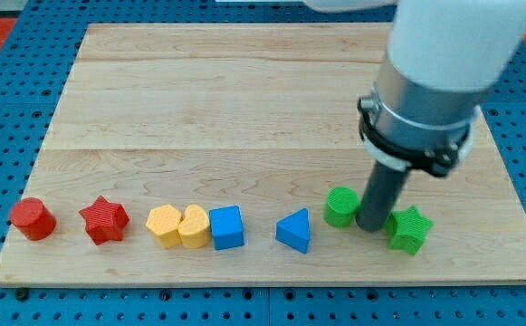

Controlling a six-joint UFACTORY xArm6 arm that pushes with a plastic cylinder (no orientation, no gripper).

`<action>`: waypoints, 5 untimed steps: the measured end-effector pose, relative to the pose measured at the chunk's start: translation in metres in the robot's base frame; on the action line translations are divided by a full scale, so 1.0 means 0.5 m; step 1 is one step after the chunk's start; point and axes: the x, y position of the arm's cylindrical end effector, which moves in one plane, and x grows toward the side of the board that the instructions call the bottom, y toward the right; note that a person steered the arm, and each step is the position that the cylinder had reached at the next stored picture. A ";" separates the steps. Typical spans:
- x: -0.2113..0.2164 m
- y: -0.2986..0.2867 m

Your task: Push the green star and the blue triangle left and a bit up

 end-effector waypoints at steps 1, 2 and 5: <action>-0.073 -0.084; -0.078 -0.206; -0.163 -0.131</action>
